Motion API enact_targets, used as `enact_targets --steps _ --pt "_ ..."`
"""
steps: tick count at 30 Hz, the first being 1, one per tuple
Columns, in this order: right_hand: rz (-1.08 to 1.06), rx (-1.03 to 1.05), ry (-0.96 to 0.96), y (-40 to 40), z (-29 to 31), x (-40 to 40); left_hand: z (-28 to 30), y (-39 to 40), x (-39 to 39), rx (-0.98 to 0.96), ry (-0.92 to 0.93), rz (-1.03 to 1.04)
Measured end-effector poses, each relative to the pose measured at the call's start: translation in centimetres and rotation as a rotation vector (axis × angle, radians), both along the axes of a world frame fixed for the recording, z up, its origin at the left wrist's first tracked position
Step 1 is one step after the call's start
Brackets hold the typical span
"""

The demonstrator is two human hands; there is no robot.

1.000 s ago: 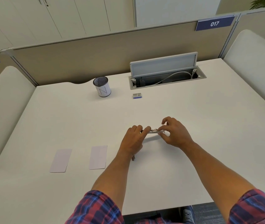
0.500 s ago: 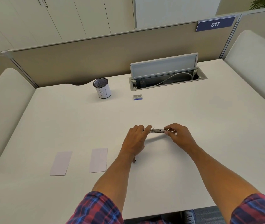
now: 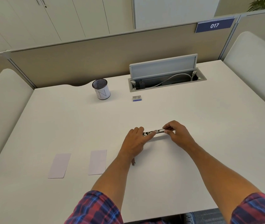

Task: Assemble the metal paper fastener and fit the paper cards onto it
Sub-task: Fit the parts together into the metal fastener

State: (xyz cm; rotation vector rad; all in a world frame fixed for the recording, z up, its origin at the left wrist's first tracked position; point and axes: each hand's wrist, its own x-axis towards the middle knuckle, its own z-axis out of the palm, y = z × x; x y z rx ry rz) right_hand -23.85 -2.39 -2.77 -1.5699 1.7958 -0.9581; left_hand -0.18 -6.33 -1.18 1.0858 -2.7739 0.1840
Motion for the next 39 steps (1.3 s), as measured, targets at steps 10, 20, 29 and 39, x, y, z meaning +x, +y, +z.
enact_targets --steps 10,20,29,39 --pt "-0.055 0.073 -0.142 -0.1 0.2 0.3 0.1 -1.0 -0.8 0.268 0.022 0.091" --pt "-0.056 0.067 -0.325 -0.7 1.8 1.2 2.2 -1.3 -2.9 0.719 0.862 0.428" --pt "0.023 0.026 -0.262 -1.9 3.9 3.1 0.8 0.5 -3.5 0.793 0.945 0.469" --pt "0.009 0.097 -0.2 -1.4 2.7 4.7 -0.3 2.4 -2.4 1.334 1.057 0.449"
